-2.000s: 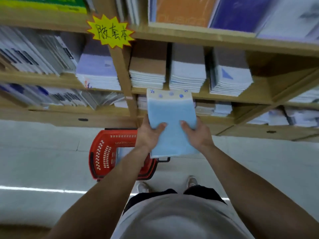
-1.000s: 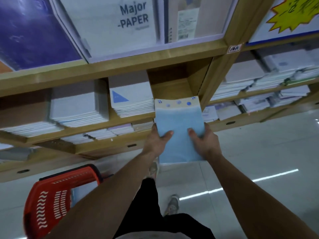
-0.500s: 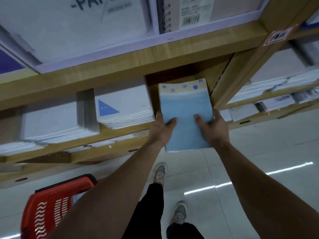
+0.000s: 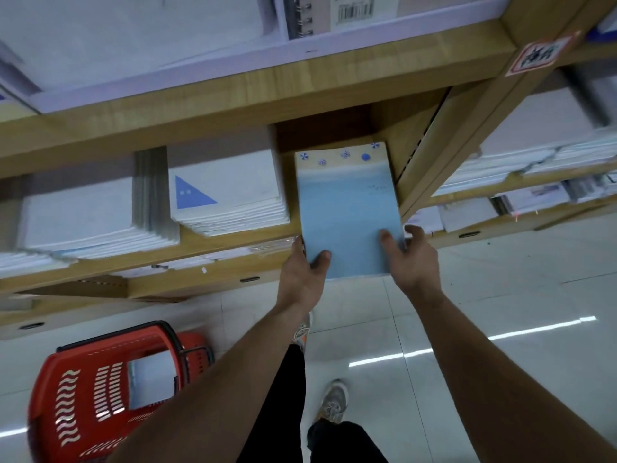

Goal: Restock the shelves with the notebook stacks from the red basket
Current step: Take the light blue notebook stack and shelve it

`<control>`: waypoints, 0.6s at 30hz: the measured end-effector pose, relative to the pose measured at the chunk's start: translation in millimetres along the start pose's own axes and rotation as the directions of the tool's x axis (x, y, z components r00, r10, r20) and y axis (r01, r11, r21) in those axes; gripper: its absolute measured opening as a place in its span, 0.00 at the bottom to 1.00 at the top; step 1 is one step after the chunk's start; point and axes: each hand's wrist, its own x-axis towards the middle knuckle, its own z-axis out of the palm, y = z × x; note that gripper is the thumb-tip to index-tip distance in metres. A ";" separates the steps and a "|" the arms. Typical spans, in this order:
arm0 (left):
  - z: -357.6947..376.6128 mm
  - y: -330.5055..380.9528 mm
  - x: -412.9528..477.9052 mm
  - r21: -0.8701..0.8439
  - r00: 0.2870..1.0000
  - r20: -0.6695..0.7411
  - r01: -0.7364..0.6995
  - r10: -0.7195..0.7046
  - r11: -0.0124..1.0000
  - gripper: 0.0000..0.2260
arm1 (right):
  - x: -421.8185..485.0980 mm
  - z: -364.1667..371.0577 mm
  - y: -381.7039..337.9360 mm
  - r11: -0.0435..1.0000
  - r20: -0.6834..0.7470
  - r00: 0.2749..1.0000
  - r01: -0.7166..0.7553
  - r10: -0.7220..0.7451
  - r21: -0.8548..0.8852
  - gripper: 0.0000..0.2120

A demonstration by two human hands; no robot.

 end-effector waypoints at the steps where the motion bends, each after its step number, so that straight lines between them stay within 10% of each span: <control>1: 0.9 0.7 -1.2 0.009 1.000 -0.017 -0.002 0.003 1.000 0.13 | -6.8 1.2 4.8 0.999 0.035 0.999 0.003 -0.002 -0.043 0.33; 18: 16.4 52.5 77.4 0.078 0.963 -0.257 -0.067 0.085 0.995 0.30 | 52.9 46.8 -49.8 0.979 -0.194 0.970 0.169 -0.145 0.113 0.30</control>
